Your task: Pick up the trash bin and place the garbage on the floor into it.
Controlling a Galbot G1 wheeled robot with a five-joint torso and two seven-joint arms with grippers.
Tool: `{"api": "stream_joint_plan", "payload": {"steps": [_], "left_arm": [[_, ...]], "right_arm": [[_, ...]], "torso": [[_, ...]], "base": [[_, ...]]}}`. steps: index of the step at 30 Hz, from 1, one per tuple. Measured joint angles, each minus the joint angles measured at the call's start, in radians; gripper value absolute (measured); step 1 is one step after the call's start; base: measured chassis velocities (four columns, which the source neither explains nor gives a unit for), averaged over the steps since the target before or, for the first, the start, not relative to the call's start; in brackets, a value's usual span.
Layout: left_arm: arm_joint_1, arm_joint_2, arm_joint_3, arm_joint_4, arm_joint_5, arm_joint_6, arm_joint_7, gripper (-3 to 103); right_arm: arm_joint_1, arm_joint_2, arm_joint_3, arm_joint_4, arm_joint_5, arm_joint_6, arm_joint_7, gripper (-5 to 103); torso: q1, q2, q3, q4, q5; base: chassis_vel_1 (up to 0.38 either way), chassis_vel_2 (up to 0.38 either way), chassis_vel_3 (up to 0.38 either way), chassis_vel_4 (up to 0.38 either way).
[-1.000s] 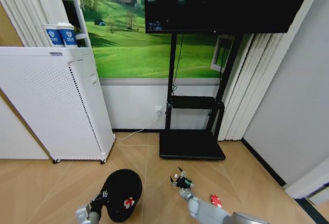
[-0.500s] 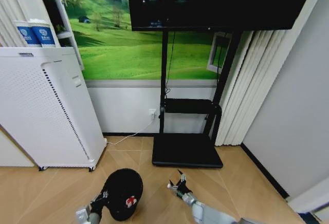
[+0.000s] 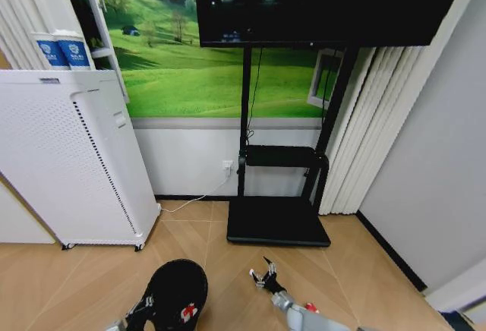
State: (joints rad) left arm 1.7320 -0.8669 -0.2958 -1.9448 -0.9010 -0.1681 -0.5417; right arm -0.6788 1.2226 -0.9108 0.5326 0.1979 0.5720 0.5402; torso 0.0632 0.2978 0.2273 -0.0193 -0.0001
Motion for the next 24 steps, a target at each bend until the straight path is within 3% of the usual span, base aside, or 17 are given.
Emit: {"api": "stream_joint_plan", "payload": {"steps": [11, 16, 24], "left_arm": [[-0.033, 0.002, 0.010, 0.012, 0.009, -0.006, 0.012, 7], [-0.044, 0.006, 0.011, 0.018, 0.006, -0.007, 0.015, 7], [-0.047, 0.008, 0.009, 0.017, -0.006, -0.008, 0.019, 7]], "right_arm": [[0.020, -0.026, -0.131, -0.026, 0.129, -0.080, -0.005, 100], [0.037, 0.017, -0.192, -0.057, 0.217, -0.138, -0.008, 100], [0.038, 0.077, -0.213, -0.140, 0.228, -0.161, -0.023, 100]], "torso": [[0.000, 0.000, 0.000, 0.0004, -0.0002], [0.000, 0.000, 0.000, 0.0004, 0.0001], [0.000, 0.000, 0.000, 0.0004, 0.0000]], "base": [[0.000, 0.000, 0.000, 0.000], [0.000, 0.000, 0.000, 0.000], [0.000, 0.000, 0.000, 0.000]]}}
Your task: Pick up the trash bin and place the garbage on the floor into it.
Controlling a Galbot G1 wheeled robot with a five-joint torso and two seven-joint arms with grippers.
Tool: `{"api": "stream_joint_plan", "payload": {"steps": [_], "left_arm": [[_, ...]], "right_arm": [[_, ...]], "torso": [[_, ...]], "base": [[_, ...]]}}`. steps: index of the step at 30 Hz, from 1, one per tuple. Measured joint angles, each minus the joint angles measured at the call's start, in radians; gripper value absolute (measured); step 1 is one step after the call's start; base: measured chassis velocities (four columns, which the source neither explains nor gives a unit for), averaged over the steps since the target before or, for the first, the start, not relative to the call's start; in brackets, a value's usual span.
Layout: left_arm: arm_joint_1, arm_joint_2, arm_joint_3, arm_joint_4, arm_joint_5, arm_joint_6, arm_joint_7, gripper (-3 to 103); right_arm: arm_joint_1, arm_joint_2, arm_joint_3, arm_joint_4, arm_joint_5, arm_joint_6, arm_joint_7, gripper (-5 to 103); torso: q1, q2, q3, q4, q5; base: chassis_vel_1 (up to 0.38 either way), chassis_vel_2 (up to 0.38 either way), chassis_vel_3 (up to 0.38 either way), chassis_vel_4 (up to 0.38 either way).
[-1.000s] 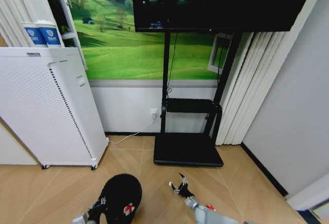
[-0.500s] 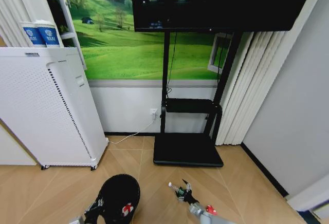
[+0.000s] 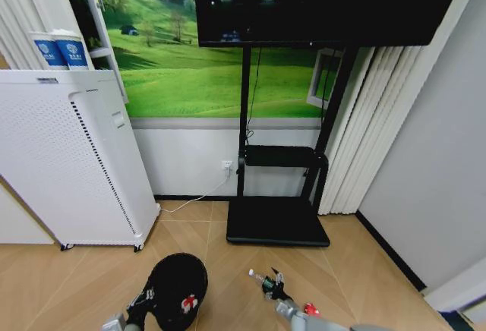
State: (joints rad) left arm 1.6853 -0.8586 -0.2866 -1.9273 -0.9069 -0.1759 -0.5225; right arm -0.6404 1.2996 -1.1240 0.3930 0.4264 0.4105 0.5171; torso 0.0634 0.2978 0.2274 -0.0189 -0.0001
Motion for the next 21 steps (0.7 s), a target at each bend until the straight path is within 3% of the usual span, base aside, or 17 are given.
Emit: {"api": "stream_joint_plan", "payload": {"steps": [18, 20, 21], "left_arm": [[-0.012, 0.007, -0.003, -0.002, -0.023, 0.000, 0.004, 7], [-0.012, 0.008, -0.003, -0.003, -0.025, 0.000, 0.005, 7], [-0.012, 0.008, -0.003, -0.003, -0.025, 0.000, 0.005, 7]], "right_arm": [[0.012, 0.060, -0.011, -0.127, -0.025, -0.029, -0.085, 101], [0.009, 0.070, -0.010, -0.152, -0.046, -0.029, -0.101, 91], [0.009, 0.070, -0.010, -0.152, -0.046, -0.029, -0.101, 91]], "torso": [[0.000, 0.000, 0.000, -0.0001, 0.0000], [0.000, 0.000, 0.000, 0.0000, 0.0000], [0.000, 0.000, 0.000, 0.0000, 0.0000]], "base": [[0.000, 0.000, 0.000, 0.000], [0.000, 0.000, 0.000, 0.000], [0.000, 0.000, 0.000, 0.000]]}}
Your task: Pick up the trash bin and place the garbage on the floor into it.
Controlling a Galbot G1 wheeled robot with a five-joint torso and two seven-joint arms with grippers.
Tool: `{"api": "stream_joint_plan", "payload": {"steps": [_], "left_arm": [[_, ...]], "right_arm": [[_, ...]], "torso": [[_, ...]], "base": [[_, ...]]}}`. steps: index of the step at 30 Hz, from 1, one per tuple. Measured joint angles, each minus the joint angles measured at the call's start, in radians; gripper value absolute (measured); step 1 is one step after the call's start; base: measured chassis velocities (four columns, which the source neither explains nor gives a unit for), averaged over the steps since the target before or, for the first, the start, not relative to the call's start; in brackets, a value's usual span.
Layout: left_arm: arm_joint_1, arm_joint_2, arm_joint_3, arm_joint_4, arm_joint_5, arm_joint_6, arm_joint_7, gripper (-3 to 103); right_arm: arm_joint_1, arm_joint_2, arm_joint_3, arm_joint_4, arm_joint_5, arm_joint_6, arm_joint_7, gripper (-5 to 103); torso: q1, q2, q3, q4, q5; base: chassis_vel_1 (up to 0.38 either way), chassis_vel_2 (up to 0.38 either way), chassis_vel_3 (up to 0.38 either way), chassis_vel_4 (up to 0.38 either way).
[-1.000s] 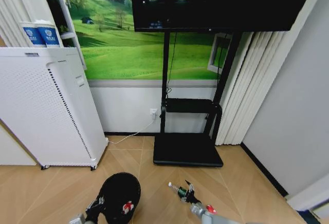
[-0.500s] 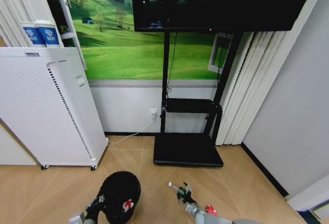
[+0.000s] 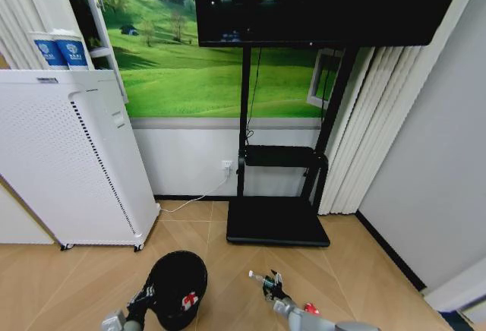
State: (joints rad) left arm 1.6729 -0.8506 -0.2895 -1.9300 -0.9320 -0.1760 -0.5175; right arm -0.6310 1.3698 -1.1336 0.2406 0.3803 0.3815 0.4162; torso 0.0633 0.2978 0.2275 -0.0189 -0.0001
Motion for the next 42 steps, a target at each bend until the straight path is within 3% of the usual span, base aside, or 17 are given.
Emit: {"api": "stream_joint_plan", "payload": {"steps": [2, 3, 4, 5, 7, 8, 10, 12, 13, 14, 21, 24, 30, 36, 42], "left_arm": [[0.000, 0.002, -0.001, -0.002, -0.003, 0.000, 0.003, 7], [0.000, 0.002, -0.001, -0.002, -0.003, 0.000, 0.003, 7], [0.000, 0.005, -0.001, -0.002, -0.007, 0.000, 0.005, 7], [0.000, 0.005, -0.001, -0.002, -0.007, 0.000, 0.005, 7], [-0.003, 0.009, -0.001, -0.002, -0.012, 0.000, 0.009, 7], [-0.003, 0.009, -0.001, -0.002, -0.012, 0.000, 0.009, 7], [-0.006, 0.010, -0.001, -0.001, -0.014, -0.002, 0.011, 7], [-0.007, 0.011, -0.001, -0.001, -0.015, -0.002, 0.012, 7], [-0.009, 0.012, 0.000, -0.001, -0.016, -0.003, 0.013, 7], [-0.010, 0.013, 0.001, 0.000, -0.016, -0.003, 0.014, 7], [-0.018, 0.021, 0.004, 0.001, -0.016, -0.005, 0.015, 7], [-0.021, 0.024, 0.006, 0.003, -0.017, -0.005, 0.015, 7], [-0.075, 0.049, 0.038, 0.046, -0.019, -0.006, 0.016, 7], [-0.235, 0.126, 0.174, 0.127, -0.070, 0.002, -0.005, 7], [-0.367, 0.169, 0.249, 0.193, -0.114, 0.010, -0.007, 7]], "right_arm": [[-0.004, 0.005, 0.002, -0.009, -0.005, -0.001, -0.011, 80], [-0.004, 0.005, 0.002, -0.009, -0.005, -0.001, -0.011, 80], [-0.005, 0.007, 0.005, -0.015, -0.006, -0.001, -0.021, 70], [-0.005, 0.007, 0.005, -0.015, -0.006, -0.001, -0.021, 70], [-0.005, 0.006, 0.010, -0.017, -0.004, 0.002, -0.034, 58], [-0.005, 0.006, 0.010, -0.017, -0.004, 0.002, -0.034, 58], [-0.003, 0.002, 0.013, -0.017, -0.003, 0.007, -0.042, 48], [-0.003, 0.000, 0.015, -0.018, -0.003, 0.008, -0.044, 48], [-0.004, -0.004, 0.020, -0.017, -0.003, 0.013, -0.044, 37], [-0.006, -0.005, 0.025, -0.016, -0.003, 0.015, -0.043, 33], [-0.014, -0.019, 0.054, 0.010, -0.013, 0.033, -0.019, 21], [-0.014, -0.025, 0.064, 0.025, -0.019, 0.038, -0.010, 20], [-0.005, -0.069, 0.162, 0.116, -0.043, 0.115, 0.046, 20], [0.000, -0.109, 0.350, 0.157, -0.170, 0.224, 0.085, 20], [-0.010, -0.129, 0.454, 0.211, -0.225, 0.256, 0.106, 20]], "torso": [[0.000, 0.000, 0.000, -0.0001, 0.0001], [0.000, 0.000, 0.000, -0.0001, 0.0001], [0.000, 0.000, 0.000, -0.0002, 0.0001], [0.000, 0.000, 0.000, -0.0002, 0.0001], [0.000, 0.000, 0.000, -0.0001, 0.0002], [0.000, 0.000, 0.000, -0.0001, 0.0002], [0.000, 0.000, 0.000, 0.0000, 0.0001], [0.000, 0.000, 0.000, -0.0001, 0.0000], [0.000, 0.000, 0.000, -0.0001, 0.0000], [0.000, 0.000, 0.000, -0.0001, 0.0000], [0.000, 0.000, 0.000, -0.0002, 0.0001], [0.000, 0.000, 0.000, 0.0000, 0.0001], [0.000, 0.000, 0.000, 0.0000, 0.0005], [0.000, 0.000, 0.000, -0.0002, 0.0002], [0.000, 0.000, 0.000, -0.0004, -0.0001]], "base": [[0.000, 0.000, 0.000, 0.000], [0.000, 0.000, 0.000, 0.000], [0.000, 0.000, 0.000, 0.000], [0.000, 0.000, 0.000, 0.000], [0.000, 0.000, 0.000, 0.000], [0.000, 0.000, 0.000, 0.000], [0.000, 0.000, 0.000, 0.000], [0.000, 0.000, 0.000, 0.000], [0.000, 0.000, 0.000, 0.000], [0.000, 0.000, 0.000, 0.000], [0.000, 0.000, 0.000, 0.000], [0.000, 0.000, 0.000, 0.000], [0.000, 0.000, 0.000, 0.000], [0.000, 0.000, 0.000, 0.000], [0.000, 0.000, 0.000, 0.000]]}}
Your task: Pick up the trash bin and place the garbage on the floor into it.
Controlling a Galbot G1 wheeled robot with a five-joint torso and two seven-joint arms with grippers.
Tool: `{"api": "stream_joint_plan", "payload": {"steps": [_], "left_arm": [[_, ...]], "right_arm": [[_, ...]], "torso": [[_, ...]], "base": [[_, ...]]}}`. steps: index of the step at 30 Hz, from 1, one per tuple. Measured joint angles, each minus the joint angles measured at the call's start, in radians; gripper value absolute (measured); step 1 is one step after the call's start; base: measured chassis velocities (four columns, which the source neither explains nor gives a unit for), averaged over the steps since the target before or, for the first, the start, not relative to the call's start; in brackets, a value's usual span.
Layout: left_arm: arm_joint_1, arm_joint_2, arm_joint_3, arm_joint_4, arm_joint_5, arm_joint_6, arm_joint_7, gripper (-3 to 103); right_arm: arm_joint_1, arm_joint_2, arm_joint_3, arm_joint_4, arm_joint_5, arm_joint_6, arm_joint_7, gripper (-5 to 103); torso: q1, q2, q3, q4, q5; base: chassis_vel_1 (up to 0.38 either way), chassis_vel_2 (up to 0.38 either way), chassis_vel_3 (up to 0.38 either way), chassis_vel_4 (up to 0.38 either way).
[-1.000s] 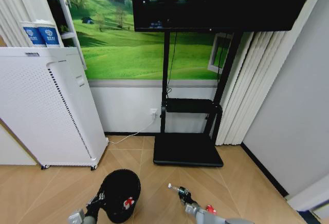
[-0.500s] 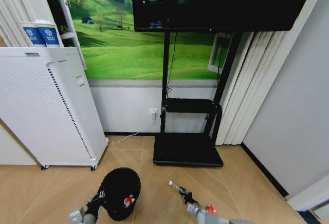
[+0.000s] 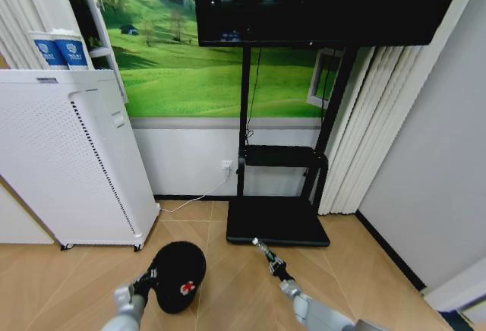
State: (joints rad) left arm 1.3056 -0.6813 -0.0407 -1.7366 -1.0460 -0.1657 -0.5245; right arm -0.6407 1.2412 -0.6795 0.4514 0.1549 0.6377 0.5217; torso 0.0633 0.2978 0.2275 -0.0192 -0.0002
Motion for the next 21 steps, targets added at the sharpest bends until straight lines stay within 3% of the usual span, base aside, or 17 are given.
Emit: {"api": "stream_joint_plan", "payload": {"steps": [5, 8, 9, 10, 12, 18, 21], "left_arm": [[-0.066, 0.018, 0.036, 0.030, -0.021, 0.004, 0.002, 7], [-0.206, 0.031, 0.121, 0.090, -0.065, 0.011, 0.004, 7], [-0.206, 0.031, 0.121, 0.090, -0.065, 0.011, 0.004, 7], [-0.244, 0.030, 0.152, 0.098, -0.078, 0.015, -0.002, 7], [-0.268, 0.030, 0.180, 0.101, -0.084, 0.017, -0.004, 7], [-0.336, -0.001, 0.275, 0.149, -0.084, 0.014, 0.002, 7], [-0.369, -0.037, 0.317, 0.158, -0.079, 0.014, -0.025, 7]], "right_arm": [[-0.010, -0.011, 0.057, 0.031, -0.022, 0.027, 0.010, 20], [-0.041, -0.153, 0.139, 0.236, -0.025, 0.057, 0.011, 20], [-0.041, -0.153, 0.139, 0.236, -0.025, 0.057, 0.011, 20], [-0.053, -0.223, 0.163, 0.352, -0.029, 0.071, -0.002, 20], [-0.077, -0.272, 0.185, 0.467, -0.031, 0.075, -0.009, 20], [-0.168, -0.336, 0.213, 0.701, 0.016, 0.096, -0.029, 20], [-0.209, -0.352, 0.221, 0.785, 0.029, 0.096, -0.032, 20]], "torso": [[0.000, 0.000, 0.000, 0.0009, 0.0006], [0.000, 0.000, 0.000, -0.0001, 0.0002], [0.000, 0.000, 0.000, -0.0001, 0.0002], [0.000, 0.000, 0.000, -0.0001, -0.0001], [0.000, 0.000, 0.000, -0.0001, 0.0001], [0.000, 0.000, 0.000, 0.0007, 0.0005], [0.000, 0.000, 0.000, 0.0002, 0.0003]], "base": [[0.000, 0.000, 0.000, 0.000], [0.000, 0.000, 0.000, 0.000], [0.000, 0.000, 0.000, 0.000], [0.000, 0.000, 0.000, 0.000], [0.000, 0.000, 0.000, 0.000], [0.000, 0.000, 0.000, 0.000], [0.000, 0.000, 0.000, 0.000]]}}
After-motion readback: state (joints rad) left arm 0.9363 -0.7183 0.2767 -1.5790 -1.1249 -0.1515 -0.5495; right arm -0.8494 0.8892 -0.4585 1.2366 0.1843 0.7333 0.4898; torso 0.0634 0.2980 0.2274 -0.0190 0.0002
